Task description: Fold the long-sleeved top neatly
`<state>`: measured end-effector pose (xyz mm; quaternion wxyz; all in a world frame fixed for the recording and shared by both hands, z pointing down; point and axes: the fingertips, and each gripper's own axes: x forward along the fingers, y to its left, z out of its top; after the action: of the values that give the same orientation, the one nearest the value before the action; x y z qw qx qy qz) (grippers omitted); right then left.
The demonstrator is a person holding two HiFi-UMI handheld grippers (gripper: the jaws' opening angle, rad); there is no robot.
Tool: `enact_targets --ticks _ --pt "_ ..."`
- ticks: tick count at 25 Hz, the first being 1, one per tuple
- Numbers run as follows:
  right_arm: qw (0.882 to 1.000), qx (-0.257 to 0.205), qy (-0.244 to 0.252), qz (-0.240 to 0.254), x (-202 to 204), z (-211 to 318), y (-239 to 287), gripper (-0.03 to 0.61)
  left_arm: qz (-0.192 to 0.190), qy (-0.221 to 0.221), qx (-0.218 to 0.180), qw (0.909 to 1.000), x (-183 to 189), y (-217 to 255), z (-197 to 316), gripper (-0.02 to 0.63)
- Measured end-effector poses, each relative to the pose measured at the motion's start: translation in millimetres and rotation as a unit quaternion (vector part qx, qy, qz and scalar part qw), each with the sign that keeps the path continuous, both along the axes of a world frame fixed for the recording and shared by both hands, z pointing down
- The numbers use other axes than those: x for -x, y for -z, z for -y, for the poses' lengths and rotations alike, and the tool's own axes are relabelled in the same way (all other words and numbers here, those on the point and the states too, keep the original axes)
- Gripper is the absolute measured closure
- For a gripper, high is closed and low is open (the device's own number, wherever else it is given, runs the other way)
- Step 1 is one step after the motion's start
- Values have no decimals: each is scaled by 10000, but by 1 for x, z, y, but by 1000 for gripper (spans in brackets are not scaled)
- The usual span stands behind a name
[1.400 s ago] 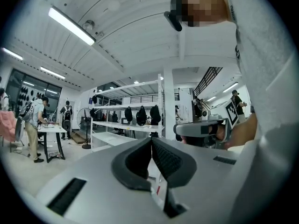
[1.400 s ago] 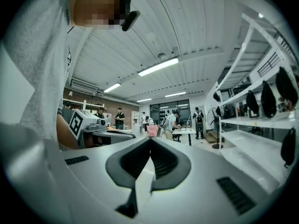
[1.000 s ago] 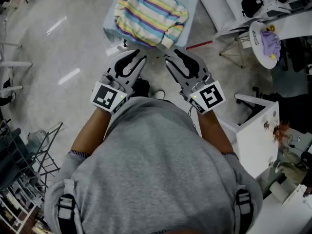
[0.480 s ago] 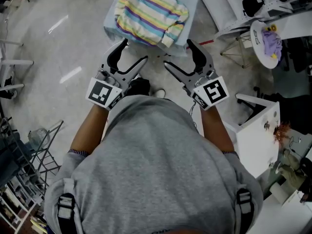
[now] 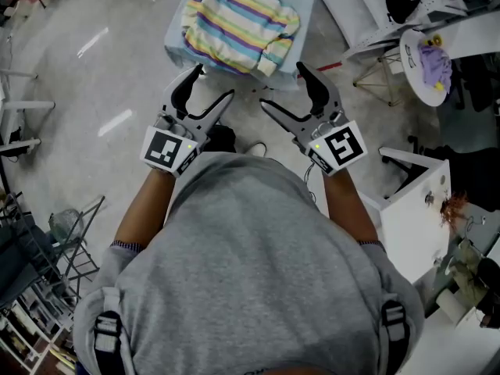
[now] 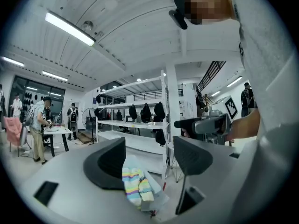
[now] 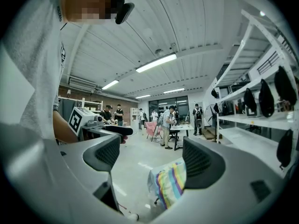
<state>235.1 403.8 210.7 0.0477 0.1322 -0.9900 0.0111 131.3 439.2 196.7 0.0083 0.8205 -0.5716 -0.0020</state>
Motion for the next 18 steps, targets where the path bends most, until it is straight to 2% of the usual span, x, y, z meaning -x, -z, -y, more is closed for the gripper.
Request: enact_targets --ticks 3,9,18 --pt "10000 -21 -23 -83 4 8 -1 141 120 36 136 9998 5 -7 3 287" --pt "9998 -7 -104 -176 29 33 -4 141 -12 0 101 9999 36 -9 24 287" --pt "9987 209 -292 -356 122 83 -11 141 -85 -78 85 9999 136 -6 80 287"
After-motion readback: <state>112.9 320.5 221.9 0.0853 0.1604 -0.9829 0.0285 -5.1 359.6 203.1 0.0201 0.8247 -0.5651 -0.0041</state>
